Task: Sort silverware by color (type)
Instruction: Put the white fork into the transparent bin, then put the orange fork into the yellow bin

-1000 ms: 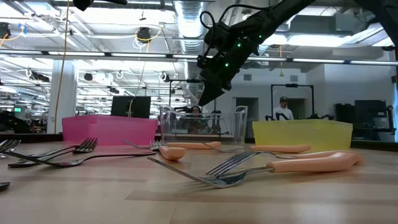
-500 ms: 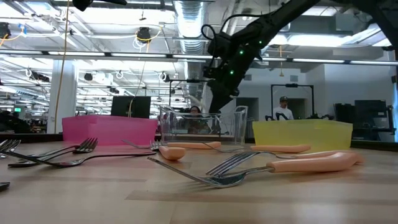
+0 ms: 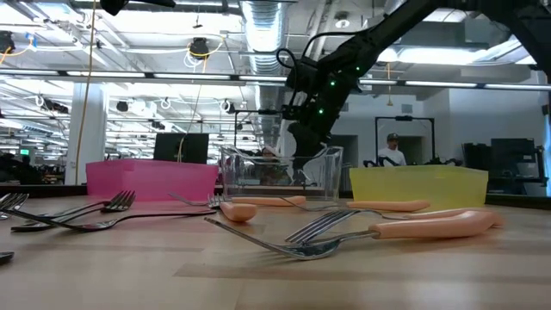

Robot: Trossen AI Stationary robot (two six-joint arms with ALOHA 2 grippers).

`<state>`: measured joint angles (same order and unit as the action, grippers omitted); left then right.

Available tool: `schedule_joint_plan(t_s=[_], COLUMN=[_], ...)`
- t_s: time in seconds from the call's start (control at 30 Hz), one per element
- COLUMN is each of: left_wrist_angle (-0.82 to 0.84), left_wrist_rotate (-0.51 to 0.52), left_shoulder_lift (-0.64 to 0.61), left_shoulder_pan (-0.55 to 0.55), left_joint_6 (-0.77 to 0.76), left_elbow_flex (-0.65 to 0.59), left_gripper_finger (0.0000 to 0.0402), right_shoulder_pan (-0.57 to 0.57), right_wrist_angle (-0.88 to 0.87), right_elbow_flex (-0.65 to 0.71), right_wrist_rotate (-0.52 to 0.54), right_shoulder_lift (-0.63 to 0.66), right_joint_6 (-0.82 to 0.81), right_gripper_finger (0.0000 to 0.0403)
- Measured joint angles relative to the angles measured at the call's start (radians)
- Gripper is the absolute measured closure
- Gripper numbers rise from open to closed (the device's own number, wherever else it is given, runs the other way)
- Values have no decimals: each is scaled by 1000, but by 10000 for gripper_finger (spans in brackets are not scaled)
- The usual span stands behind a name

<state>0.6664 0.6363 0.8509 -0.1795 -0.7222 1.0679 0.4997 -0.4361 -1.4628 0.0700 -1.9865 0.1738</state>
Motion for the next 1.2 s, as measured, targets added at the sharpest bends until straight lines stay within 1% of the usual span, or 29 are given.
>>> schedule_joint_plan(t_s=[0.1,0.2,0.53,0.63,0.7,0.8,0.9,1.07,1.2], left_wrist_angle=[0,0,0,0,0,0,2,2,2], left_wrist_rotate=[0,0,0,0,-1,-10,-14,-28,-67], left_shoulder_lift=[0,0,0,0,0,0,0,0,0], left_shoulder_pan=[0,0,0,0,0,0,0,0,0], left_joint_6=[-1,-1,-18,-24,-30,-33,-33,-18,4], left_elbow_flex=[0,0,0,0,0,0,0,0,0], left_gripper_finger=[155,155,155,155,155,155,155,155,155], right_shoulder_pan=[10,14,27,27,27,27,27,27,26], right_wrist_angle=[-27,-39,-27,-41,-52,-94,-198,-338,-467], right_elbow_flex=[0,0,0,-23,-53,-139,-257,-441,-615], right_wrist_rotate=[-10,-15,-18,-21,-44,-53,-78,-127,-134], right_shoulder_lift=[0,0,0,0,7,11,11,13,13], right_joint_6=[0,1,16,17,17,18,22,75,129], right_gripper_finger=[333,319,251,229,217,205,201,204,209])
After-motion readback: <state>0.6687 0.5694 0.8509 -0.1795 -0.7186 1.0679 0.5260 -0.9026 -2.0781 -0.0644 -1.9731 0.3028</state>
